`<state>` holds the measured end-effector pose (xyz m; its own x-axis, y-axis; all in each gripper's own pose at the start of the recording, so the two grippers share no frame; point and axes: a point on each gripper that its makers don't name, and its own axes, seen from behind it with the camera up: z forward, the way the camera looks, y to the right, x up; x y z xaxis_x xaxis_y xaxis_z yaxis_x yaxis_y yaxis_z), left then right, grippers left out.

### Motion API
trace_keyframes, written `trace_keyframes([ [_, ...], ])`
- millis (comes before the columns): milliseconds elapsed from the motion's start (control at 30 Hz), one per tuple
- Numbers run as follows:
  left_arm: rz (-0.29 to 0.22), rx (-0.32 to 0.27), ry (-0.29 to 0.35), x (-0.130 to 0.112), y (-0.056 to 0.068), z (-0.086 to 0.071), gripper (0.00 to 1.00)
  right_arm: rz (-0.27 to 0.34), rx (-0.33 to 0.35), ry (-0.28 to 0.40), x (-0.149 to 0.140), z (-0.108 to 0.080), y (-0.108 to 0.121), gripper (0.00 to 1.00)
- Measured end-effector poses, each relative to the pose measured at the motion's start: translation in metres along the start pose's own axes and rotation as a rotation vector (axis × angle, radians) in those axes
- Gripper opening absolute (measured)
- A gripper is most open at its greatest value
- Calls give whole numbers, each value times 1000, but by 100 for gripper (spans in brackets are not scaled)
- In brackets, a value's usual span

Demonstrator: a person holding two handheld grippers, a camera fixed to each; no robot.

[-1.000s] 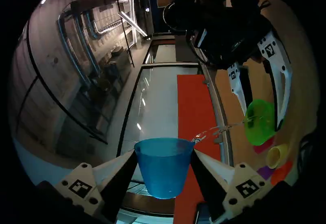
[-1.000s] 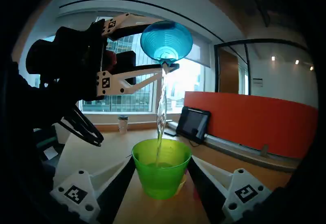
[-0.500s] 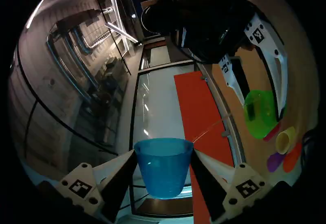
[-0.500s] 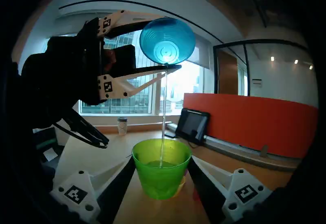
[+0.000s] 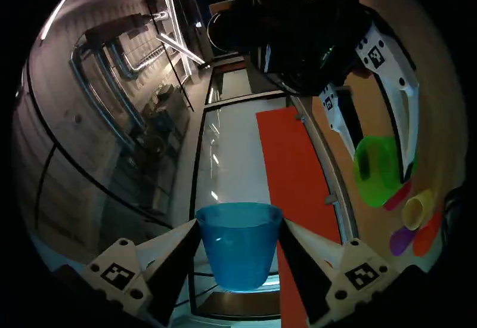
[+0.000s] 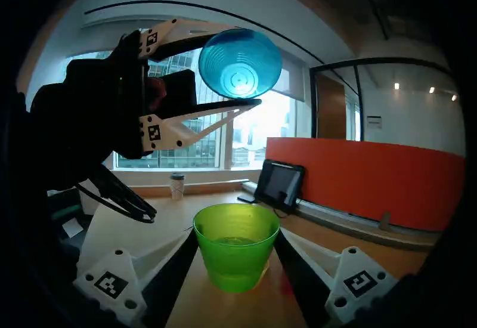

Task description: Pour water

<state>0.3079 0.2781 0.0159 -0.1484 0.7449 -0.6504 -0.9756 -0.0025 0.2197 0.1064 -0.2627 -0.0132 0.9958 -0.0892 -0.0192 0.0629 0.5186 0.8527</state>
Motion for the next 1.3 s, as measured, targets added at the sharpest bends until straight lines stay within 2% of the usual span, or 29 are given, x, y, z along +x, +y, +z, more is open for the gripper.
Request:
trace_keyframes([
  [67,-50,0,0,-1,2,0,86,0,-1,1,0,0,0,89],
  [333,-340,-8,-39,-14,11,1,86,-2,-16,6,1,-1,5,89],
  [567,-539,-20,-57,-24,17,0,86,1,-31,15,6,-5,10,89],
  [867,-807,-36,-65,-29,17,-5,86,6,-47,27,8,-9,17,89],
  [1133,-1058,-60,-93,-38,18,-2,87,10,-58,39,12,-12,22,89],
  [1300,-1180,-79,-102,-41,21,-4,87,8,-62,44,15,-14,23,89],
])
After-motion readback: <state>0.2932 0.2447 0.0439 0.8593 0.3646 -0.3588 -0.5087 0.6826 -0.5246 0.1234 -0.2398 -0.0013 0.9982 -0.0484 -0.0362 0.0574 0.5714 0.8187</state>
